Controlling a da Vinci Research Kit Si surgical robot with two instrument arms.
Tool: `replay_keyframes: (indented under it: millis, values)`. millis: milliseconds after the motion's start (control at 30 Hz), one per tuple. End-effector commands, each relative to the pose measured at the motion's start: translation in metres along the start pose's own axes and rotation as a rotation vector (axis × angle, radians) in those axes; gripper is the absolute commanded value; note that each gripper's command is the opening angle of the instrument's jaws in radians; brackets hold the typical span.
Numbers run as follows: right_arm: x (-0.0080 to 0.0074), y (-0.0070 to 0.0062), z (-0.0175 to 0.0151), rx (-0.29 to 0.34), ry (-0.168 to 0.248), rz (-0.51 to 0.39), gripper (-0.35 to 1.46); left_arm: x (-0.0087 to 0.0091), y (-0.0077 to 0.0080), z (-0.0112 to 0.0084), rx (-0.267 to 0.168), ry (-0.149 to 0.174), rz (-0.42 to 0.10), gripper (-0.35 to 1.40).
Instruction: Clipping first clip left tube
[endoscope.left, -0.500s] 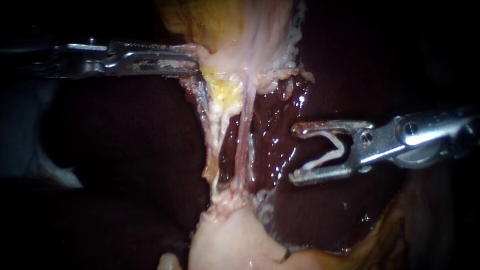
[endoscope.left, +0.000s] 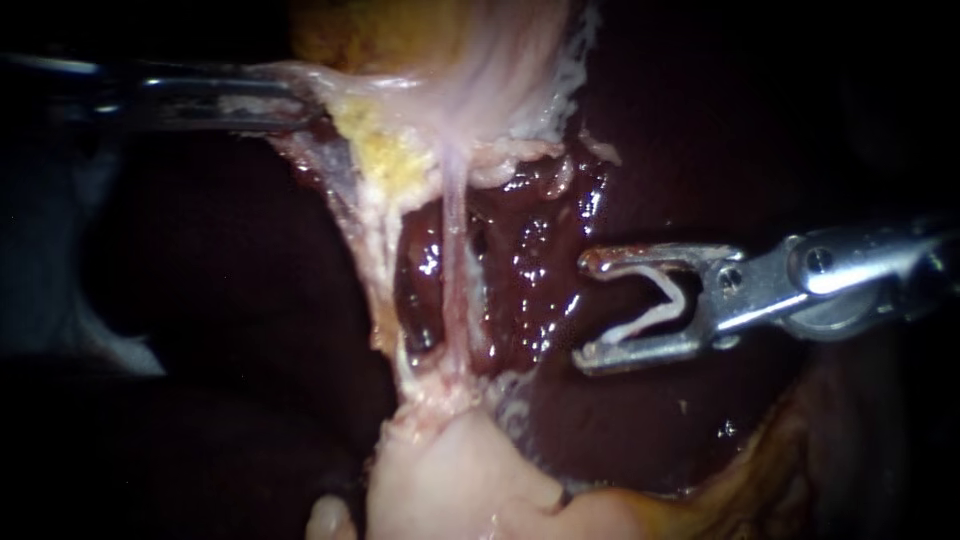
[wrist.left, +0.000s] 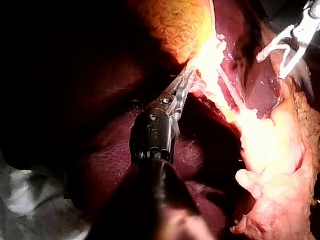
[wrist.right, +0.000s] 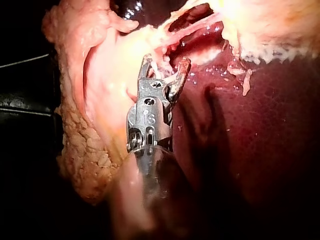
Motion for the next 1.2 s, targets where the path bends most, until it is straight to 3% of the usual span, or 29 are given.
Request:
replay_keyframes:
  millis: [33, 300, 367, 533, 767, 1200]
  values:
    - [0.0002, -0.0001, 0.0004, 0.003, 0.0, 0.001, 0.5, 0.0003, 0.0001, -0.0001, -0.003, 0.007, -0.002, -0.35]
    - [0.0022, -0.0012, 0.005, 0.045, 0.001, 0.037, 0.5, -0.0002, 0.0004, 0.0006, 0.004, 0.009, 0.0, -0.35]
    - [0.0026, -0.0012, 0.0063, 0.074, 0.004, 0.048, 0.49, -0.0002, 0.0004, 0.0006, 0.004, 0.009, 0.0, -0.35]
    - [0.0028, -0.0009, 0.0105, 0.075, 0.004, 0.072, 0.49, -0.0002, 0.0004, 0.0006, 0.004, 0.009, 0.0, -0.35]
    - [0.0015, -0.0006, 0.014, 0.093, 0.0, 0.087, 0.5, -0.0002, 0.0005, 0.0006, 0.004, 0.009, 0.0, -0.35]
    - [-0.0011, 0.0019, 0.015, 0.086, -0.001, 0.096, 0.49, -0.0001, 0.0006, 0.0007, 0.005, 0.009, 0.0, -0.35]
